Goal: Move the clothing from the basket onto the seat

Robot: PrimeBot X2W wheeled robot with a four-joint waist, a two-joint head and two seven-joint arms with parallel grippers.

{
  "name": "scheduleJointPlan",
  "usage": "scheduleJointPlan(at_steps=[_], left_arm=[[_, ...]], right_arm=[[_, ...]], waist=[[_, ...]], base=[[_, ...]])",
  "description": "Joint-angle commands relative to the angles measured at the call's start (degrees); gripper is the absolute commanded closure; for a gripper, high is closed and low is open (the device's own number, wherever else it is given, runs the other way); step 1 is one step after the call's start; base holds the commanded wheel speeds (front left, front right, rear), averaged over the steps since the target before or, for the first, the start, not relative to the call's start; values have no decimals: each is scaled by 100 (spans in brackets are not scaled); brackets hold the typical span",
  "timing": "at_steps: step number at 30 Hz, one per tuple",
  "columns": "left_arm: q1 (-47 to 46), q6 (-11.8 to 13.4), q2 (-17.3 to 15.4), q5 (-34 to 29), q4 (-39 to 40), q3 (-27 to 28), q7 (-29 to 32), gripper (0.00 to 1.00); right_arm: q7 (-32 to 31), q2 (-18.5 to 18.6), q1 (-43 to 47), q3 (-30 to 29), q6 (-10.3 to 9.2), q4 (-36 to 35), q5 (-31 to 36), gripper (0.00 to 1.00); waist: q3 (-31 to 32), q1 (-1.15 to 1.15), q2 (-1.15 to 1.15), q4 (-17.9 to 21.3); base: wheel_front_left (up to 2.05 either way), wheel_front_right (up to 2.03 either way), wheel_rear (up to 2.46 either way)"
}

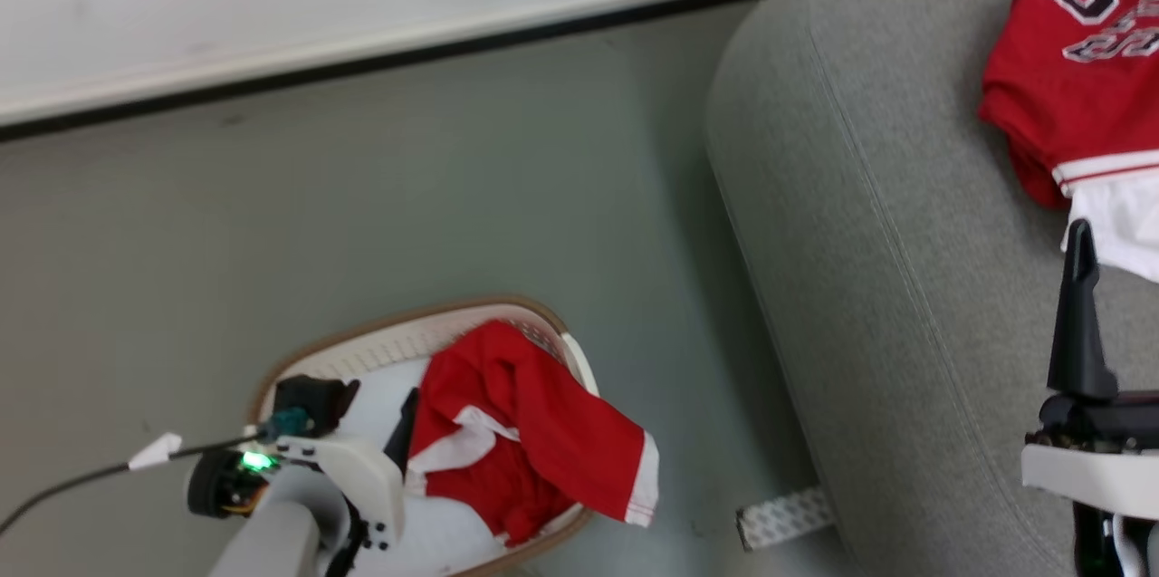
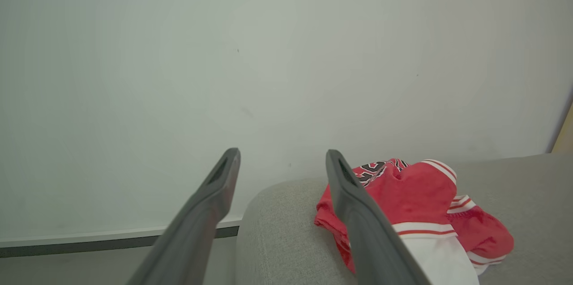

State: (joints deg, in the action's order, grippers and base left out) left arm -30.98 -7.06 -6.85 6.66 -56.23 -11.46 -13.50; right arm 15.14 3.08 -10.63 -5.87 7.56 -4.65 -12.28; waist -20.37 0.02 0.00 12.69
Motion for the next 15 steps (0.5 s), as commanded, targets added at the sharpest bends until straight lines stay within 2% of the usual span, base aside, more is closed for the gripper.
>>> scheduleJointPlan(at_steps=[1, 8, 15], left_arm=[[-158, -12, -108, -23, -119, -13, 40, 0], [-881, -46, -468, -77, -1072, -413, 578, 0], [-1218, -33, -959, -254, -1549, -728, 850, 0]], right_arm=[[-1, -14, -143, -21, -14, -60, -31, 0], [-1, -24, -569, -87, -14, -274, -486, 0], [-1, -25, -798, -29, -14, -334, -932, 0]], waist=[[-579, -2, 0, 446], [-1487, -2, 0, 931], [-2152, -2, 0, 1335]], base=[[0, 0, 0], [0, 0, 0], [0, 0, 0]])
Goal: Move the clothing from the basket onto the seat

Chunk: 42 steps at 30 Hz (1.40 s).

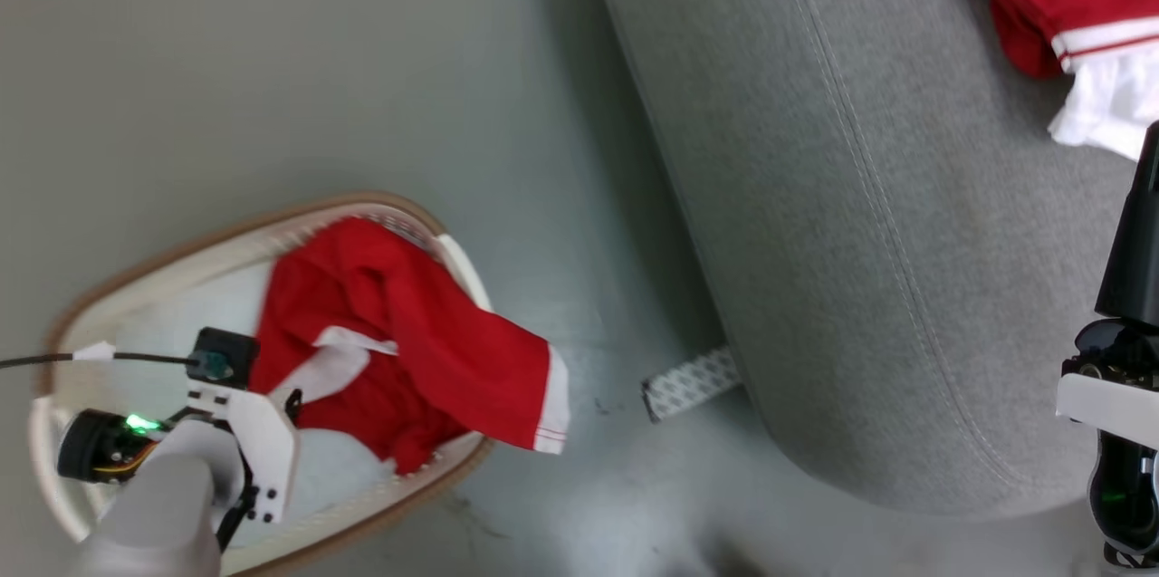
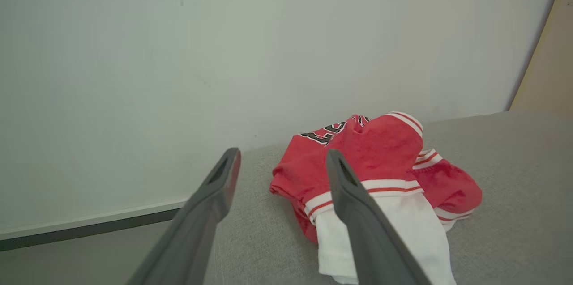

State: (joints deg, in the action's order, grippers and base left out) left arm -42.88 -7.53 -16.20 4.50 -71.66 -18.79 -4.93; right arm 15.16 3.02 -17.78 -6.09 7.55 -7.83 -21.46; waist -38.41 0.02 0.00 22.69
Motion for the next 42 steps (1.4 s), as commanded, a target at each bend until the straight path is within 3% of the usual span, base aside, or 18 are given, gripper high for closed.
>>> scheduleJointPlan(at_steps=[1, 8, 15, 16, 17, 18, 24, 29, 37, 42], left_arm=[[-53, 14, -86, -66, -37, -38, 52, 0], [-258, 13, -411, -19, -147, -161, 391, 0], [-430, 248, -521, -106, -194, -293, 686, 0], [-444, 262, -505, -87, -197, -298, 713, 19], [-451, 278, -492, -74, -202, -307, 750, 51], [-450, 285, -475, -64, -207, -315, 781, 100], [-335, 260, -303, 40, -211, -331, 636, 100], [-126, 218, 22, 230, -210, -304, 281, 100], [359, 33, 800, 596, -126, -332, -656, 100], [700, 1, 1206, 868, 97, -559, -923, 100]], right_arm=[[-2, -18, -104, 4, -13, -7, -74, 0], [-2, -19, -189, 91, -13, 6, -353, 0], [-2, -18, -288, 171, -13, 20, -495, 0], [-2, -18, -301, 177, -13, 30, -498, 0], [-2, -18, -306, 183, -13, 41, -491, 0], [-1, -18, -306, 181, -13, 52, -476, 0], [-2, -17, -247, 135, -13, 134, -316, 0], [-2, -14, -51, 71, -13, 191, 2, 0], [-2, -8, 378, -89, -13, 326, 579, 0], [-2, -6, 759, -156, -13, 421, 932, 0]], waist=[[-410, -2, 0, 383], [-810, -2, 0, 604], [-1011, -2, 0, 697], [-1011, -2, 0, 700], [-1002, -2, 0, 703], [-984, -2, 0, 701], [-676, -2, 0, 595], [-118, -2, 0, 316], [1243, -2, 0, -406], [2068, -2, 0, -964]], base=[[0, 0, 0], [0, 0, 0], [0, 0, 0], [0, 0, 0], [0, 0, 0], [0, 0, 0], [0, 0, 0], [0, 0, 0], [0, 0, 0], [0, 0, 0]])
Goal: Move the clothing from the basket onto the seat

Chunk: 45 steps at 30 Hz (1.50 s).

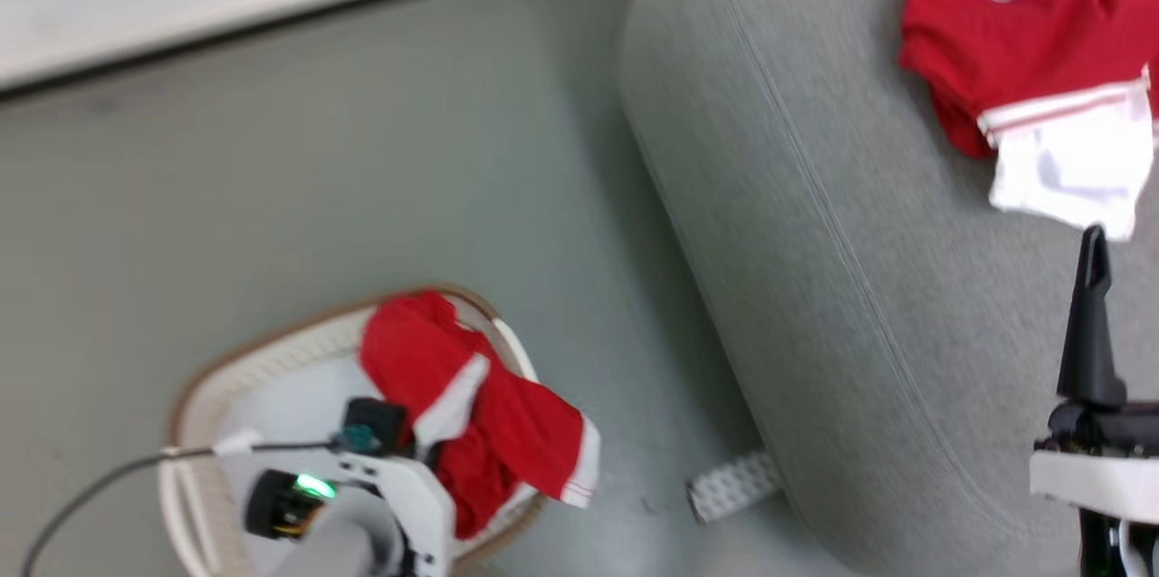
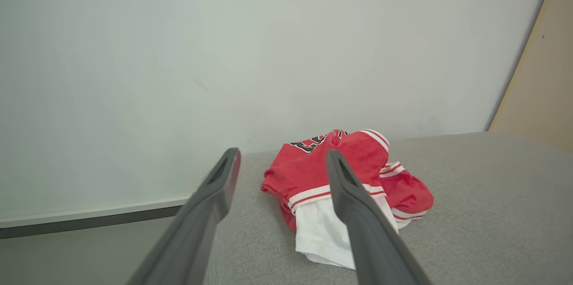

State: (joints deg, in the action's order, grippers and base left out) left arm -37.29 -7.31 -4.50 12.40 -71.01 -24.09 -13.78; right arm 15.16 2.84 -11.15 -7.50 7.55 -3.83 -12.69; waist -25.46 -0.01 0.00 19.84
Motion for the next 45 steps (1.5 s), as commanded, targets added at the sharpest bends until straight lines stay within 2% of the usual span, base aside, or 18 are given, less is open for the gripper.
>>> scheduleJointPlan(at_steps=[1, 7, 14, 22, 36, 45], left_arm=[[215, -17, 74, 185, 137, -129, -61, 100], [594, -20, 154, 972, 1165, -766, -139, 100], [770, -21, 110, 1535, 2488, -986, -140, 100], [707, -21, 30, 1528, 3735, -910, -137, 100], [713, -22, -91, 1118, 5188, -316, -138, 100], [906, -22, 4, 1067, 5493, -399, -138, 100]], right_arm=[[-2, 12, 165, -28, -13, 60, 113, 0], [-1, 94, 537, -34, -13, 186, 166, 0], [-2, 199, 813, 57, -13, 277, 109, 0], [-2, 197, 1052, 232, -14, 400, 42, 0], [-2, 138, 887, 1332, -13, 847, -56, 0], [-2, 481, 654, 2372, -13, 1108, -293, 0]], waist=[[923, 1, 0, -791], [1689, 1, 0, -1433], [2142, 1, 0, -1932], [2465, 1, 0, -2392], [2502, 1, 0, -2482], [2523, 1, 0, -2506]], base=[[0, 0, 0], [0, 0, 0], [0, 0, 0], [0, 0, 0], [0, 0, 0], [0, 0, 0]])
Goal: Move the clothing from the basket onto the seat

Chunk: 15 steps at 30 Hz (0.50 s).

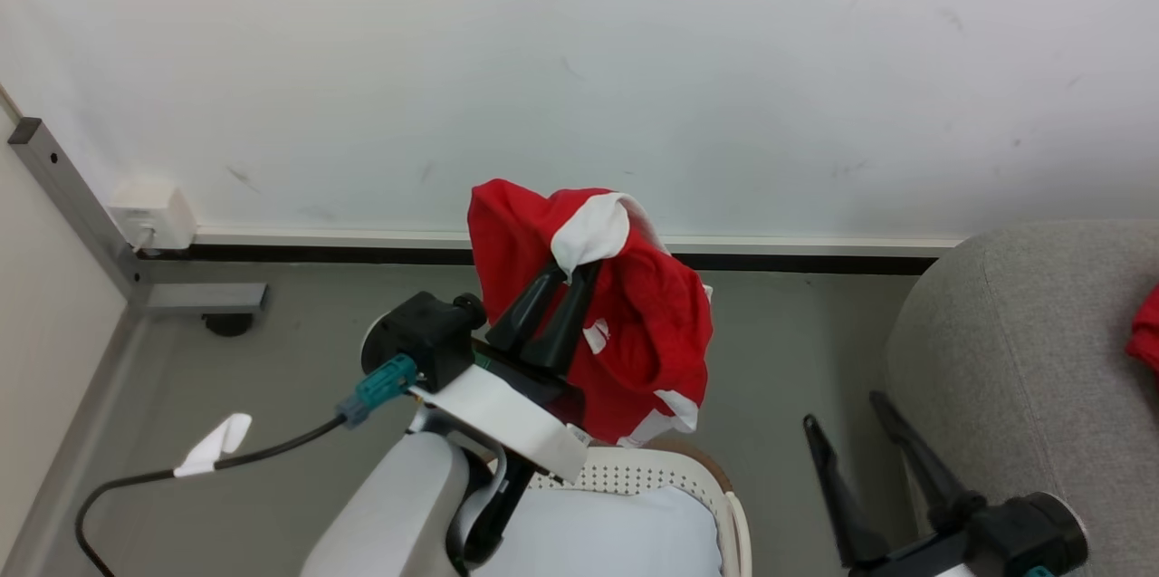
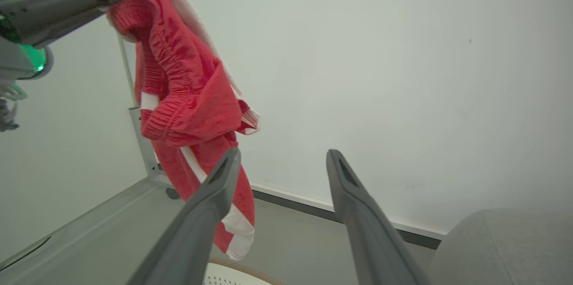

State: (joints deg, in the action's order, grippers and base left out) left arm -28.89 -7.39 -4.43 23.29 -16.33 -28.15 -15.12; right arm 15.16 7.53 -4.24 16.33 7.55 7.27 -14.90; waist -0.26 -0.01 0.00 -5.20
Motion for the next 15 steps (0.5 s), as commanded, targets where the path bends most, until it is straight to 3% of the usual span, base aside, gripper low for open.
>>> scheduleJointPlan(at_steps=[1, 8, 15], left_arm=[[75, -14, 7, -19, 46, -7, -4, 100], [104, -14, 69, 42, 280, -281, -4, 100], [134, -14, 104, 175, 511, -880, -3, 100]], right_arm=[[-2, 39, -73, 110, -13, 68, -58, 0], [-2, 136, -503, 871, -14, 847, -86, 0], [-2, 99, -915, 1132, -13, 1506, -164, 0]], waist=[[10, 1, 0, -8], [45, 1, 0, -185], [35, 1, 0, -487]], base=[[0, 0, 0], [0, 0, 0], [0, 0, 0]])
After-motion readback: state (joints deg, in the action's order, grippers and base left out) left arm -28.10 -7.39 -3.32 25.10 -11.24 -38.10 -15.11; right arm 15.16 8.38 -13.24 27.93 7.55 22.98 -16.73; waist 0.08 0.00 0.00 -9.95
